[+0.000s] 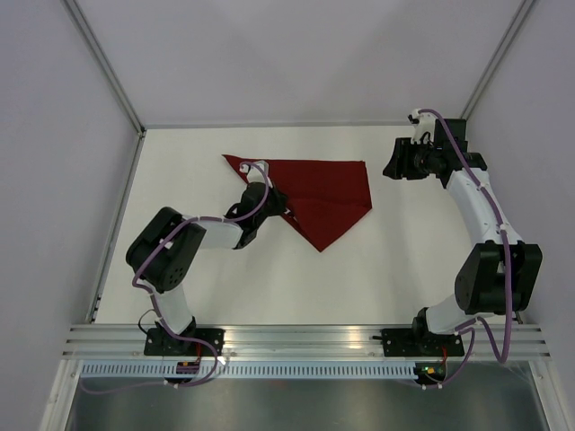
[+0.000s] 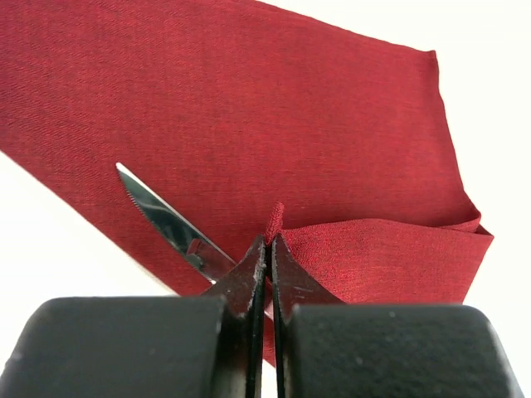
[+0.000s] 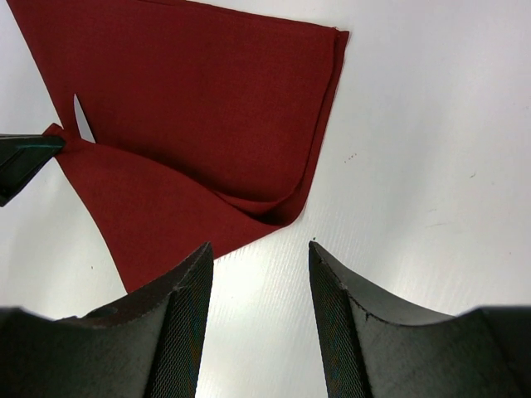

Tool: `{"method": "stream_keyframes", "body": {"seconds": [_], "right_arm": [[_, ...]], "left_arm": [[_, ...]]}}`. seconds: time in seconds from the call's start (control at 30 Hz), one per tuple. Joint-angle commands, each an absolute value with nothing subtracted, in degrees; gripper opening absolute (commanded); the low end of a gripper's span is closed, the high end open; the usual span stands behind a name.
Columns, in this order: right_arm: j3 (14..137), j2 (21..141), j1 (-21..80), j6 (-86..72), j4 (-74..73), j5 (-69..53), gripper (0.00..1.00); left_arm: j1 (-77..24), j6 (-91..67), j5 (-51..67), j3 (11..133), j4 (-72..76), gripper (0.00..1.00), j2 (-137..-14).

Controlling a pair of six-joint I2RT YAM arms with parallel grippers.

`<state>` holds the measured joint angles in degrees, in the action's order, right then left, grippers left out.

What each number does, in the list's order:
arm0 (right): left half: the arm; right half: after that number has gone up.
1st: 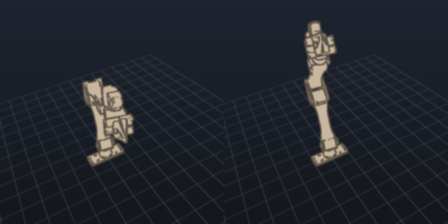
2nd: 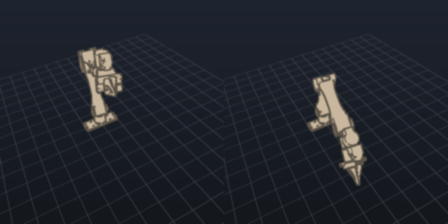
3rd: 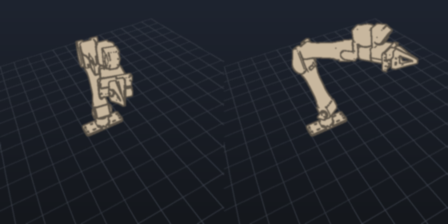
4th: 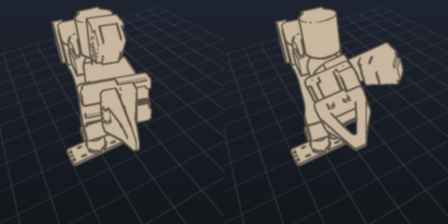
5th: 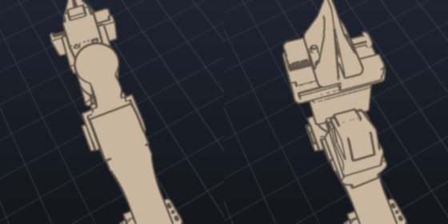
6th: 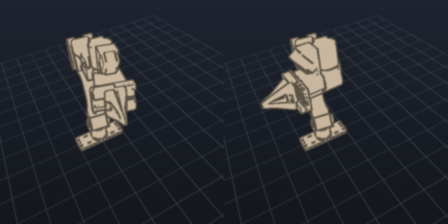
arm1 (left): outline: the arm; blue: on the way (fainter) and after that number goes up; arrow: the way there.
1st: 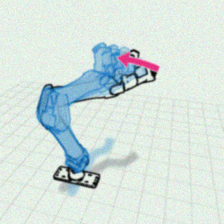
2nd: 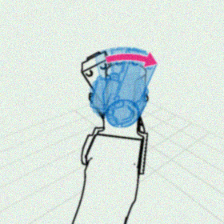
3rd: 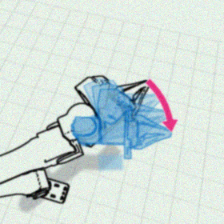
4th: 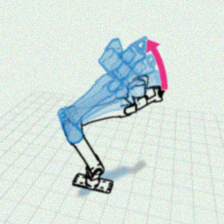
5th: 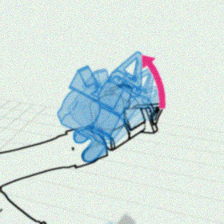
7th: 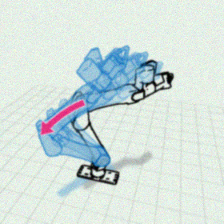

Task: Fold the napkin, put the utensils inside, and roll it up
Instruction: Fold the napkin

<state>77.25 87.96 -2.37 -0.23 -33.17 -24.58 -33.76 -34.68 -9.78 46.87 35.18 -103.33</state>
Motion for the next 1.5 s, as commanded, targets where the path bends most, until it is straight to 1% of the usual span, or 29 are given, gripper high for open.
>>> {"method": "stream_keyframes", "body": {"seconds": [0.0,0.77,1.13,1.2,1.23,1.3,1.33,1.37,1.43,1.47], "right_arm": [[77.3,88.3,-2.5,-0.5,-32.5,-25.0,0.56],[77.1,88.7,-2.5,-0.5,-32.9,-25.5,0.55],[77.0,88.9,-2.5,-0.5,-33.0,-25.8,0.56],[77.0,88.9,-2.5,-0.4,-33.0,-25.9,0.56],[77.0,88.9,-2.5,-0.5,-33.0,-25.9,0.56],[77.0,89.1,-2.5,-0.5,-33.2,-26.0,0.56],[76.9,89.1,-2.5,-0.5,-33.1,-26.0,0.56],[77.0,89.1,-2.5,-0.5,-33.3,-26.0,0.56],[77.0,89.2,-2.5,-0.5,-33.3,-26.1,0.56],[77.0,89.2,-2.4,-0.4,-33.4,-26.1,0.56]], "left_arm": [[-33.0,-36.4,-8.7,48.9,34.3,0.02,-100.6],[-30.8,-35.6,-11.8,52.6,25.9,0.02,-100.9],[-29.1,-35.8,-11.2,54.8,22.3,0.03,-102.5],[-28.9,-35.7,-10.9,55.7,21.4,0.11,-102.8],[-28.9,-35.7,-11.0,55.9,21.0,0.2,-103.0],[-28.8,-35.7,-11.4,56.3,20.5,0.35,-103.0],[-28.8,-35.8,-11.9,56.4,20.4,0.48,-102.8],[-28.7,-35.8,-12.2,56.4,20.4,0.52,-102.6],[-28.2,-35.9,-13.1,56.4,20.0,0.57,-102.0],[-28.0,-35.6,-13.5,56.3,20.0,0.57,-101.2]]}}
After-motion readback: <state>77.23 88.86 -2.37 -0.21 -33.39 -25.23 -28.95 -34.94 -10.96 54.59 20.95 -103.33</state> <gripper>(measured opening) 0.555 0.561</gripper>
